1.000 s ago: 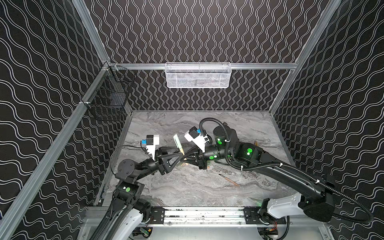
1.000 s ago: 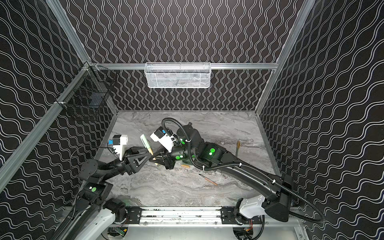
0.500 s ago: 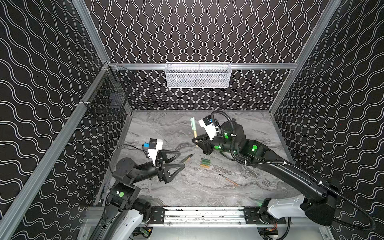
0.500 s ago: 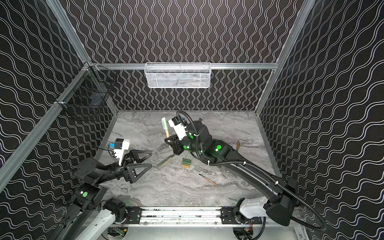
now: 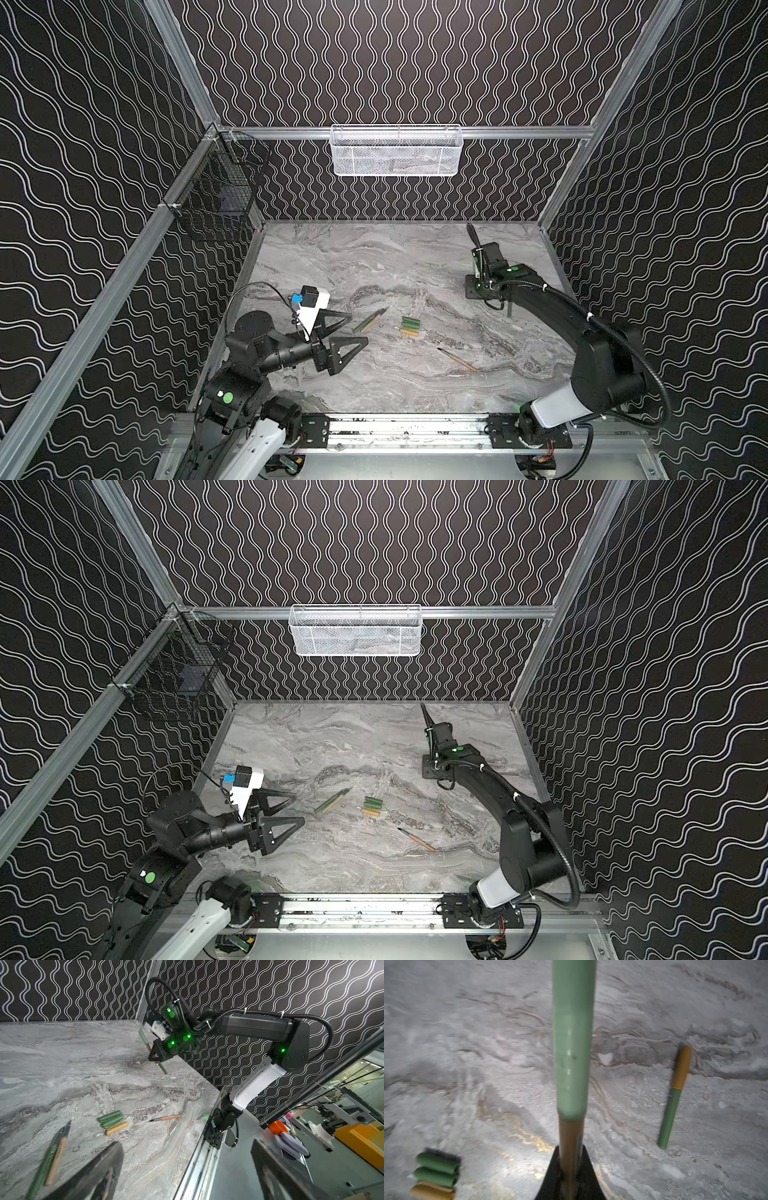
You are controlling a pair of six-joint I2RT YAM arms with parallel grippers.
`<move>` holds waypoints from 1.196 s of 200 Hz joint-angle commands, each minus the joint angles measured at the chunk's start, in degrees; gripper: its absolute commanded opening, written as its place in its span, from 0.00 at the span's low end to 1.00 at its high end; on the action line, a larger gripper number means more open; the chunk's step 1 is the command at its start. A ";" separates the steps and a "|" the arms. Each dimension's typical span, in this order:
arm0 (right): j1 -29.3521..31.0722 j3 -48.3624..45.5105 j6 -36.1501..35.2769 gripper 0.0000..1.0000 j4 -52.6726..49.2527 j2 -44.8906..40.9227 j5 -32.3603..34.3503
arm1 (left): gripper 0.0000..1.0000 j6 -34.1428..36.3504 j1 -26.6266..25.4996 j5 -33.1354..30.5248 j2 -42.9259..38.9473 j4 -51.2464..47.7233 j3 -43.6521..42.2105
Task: Insert the pens into the pen caps
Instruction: 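Lower the capped pen onto the table and release it from the right gripper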
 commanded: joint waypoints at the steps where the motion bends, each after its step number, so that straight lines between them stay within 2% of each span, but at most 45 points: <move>1: -3.83 0.59 -2.66 0.00 -2.09 3.29 1.76 | 0.99 2.70 0.02 -0.20 -0.05 -2.26 0.51; 53: -9.53 1.49 -6.51 0.00 -4.65 9.96 2.16 | 0.99 2.26 -0.02 0.00 -0.31 -1.31 -0.11; 69: -10.03 1.16 -6.73 0.04 -4.72 10.26 2.42 | 0.99 2.17 -0.04 0.15 -0.33 -1.01 -0.40; 87: -10.08 1.27 -6.67 0.23 -4.87 9.70 3.43 | 0.99 2.02 -0.03 0.38 -0.11 -0.73 -0.52; 111: -10.03 2.48 -6.64 0.44 -6.23 8.80 4.36 | 0.99 2.03 -0.02 0.32 -0.06 -0.61 -0.49; 130: -9.71 3.14 -6.73 0.59 -6.92 7.51 5.03 | 0.99 1.85 0.00 0.29 -0.22 -0.52 -0.62; 155: -8.34 3.11 -7.33 0.74 -6.48 5.01 4.16 | 0.99 1.80 0.03 0.11 -0.22 -0.43 -0.72; 174: -6.39 1.61 -7.70 0.99 -4.56 2.02 3.31 | 0.99 1.76 0.00 0.01 -0.14 -0.43 -0.71; 204: -3.85 -2.70 -6.61 0.99 0.59 -3.49 -0.23 | 0.99 1.64 0.01 -0.02 -0.12 -0.34 -0.78; 218: -3.59 -5.60 -5.81 0.99 3.69 -5.99 -5.49 | 0.98 1.69 0.02 -0.05 -0.08 -0.29 -0.73; 239: -1.93 -4.93 -4.32 0.99 1.28 -6.07 -6.61 | 0.99 1.64 0.02 -0.07 -0.30 -0.42 -0.76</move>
